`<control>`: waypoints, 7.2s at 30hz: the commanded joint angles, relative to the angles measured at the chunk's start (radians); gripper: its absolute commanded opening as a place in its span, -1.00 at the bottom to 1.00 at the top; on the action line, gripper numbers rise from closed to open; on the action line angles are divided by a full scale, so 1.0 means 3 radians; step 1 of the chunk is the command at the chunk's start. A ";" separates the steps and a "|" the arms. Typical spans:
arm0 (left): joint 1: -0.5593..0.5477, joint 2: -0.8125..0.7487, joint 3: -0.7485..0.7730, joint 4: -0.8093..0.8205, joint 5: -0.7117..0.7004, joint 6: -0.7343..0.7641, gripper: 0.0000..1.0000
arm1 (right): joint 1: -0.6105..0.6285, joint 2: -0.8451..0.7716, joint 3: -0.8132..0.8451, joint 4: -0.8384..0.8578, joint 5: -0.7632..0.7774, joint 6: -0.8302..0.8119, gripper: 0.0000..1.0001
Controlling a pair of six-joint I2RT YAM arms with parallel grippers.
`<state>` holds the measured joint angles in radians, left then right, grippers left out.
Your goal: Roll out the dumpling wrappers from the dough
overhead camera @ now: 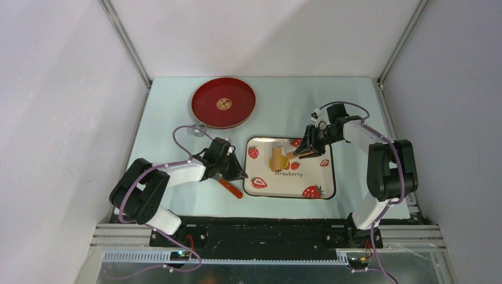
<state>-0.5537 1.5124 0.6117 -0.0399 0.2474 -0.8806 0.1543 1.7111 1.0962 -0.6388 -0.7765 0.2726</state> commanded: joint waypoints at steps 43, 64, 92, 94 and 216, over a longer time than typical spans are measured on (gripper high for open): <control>0.0054 0.0120 -0.0060 -0.0359 -0.0380 0.0062 -1.00 | 0.0072 0.0307 -0.0316 -0.0207 0.1021 0.0081 -1.00; 0.0052 0.0123 -0.0061 -0.0358 -0.0380 0.0067 -1.00 | 0.0487 -0.0132 0.0118 -0.0063 0.0391 0.0013 -1.00; 0.0051 0.0121 -0.0069 -0.0352 -0.0380 0.0062 -1.00 | -0.0189 0.0014 0.0136 -0.0217 0.0396 0.0000 -1.00; 0.0052 0.0121 -0.0070 -0.0352 -0.0380 0.0062 -1.00 | -0.0234 0.0053 0.0096 -0.0232 0.0449 -0.0003 -1.00; 0.0118 0.0161 -0.0137 -0.0215 -0.0267 0.0118 -1.00 | 0.2545 -0.0860 0.0013 -0.0121 0.3243 -0.4023 -1.00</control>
<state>-0.5373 1.5208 0.6079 -0.0242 0.2825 -0.8642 0.9092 1.4475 1.1065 -0.7147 0.1944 -0.9367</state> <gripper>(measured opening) 0.097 0.362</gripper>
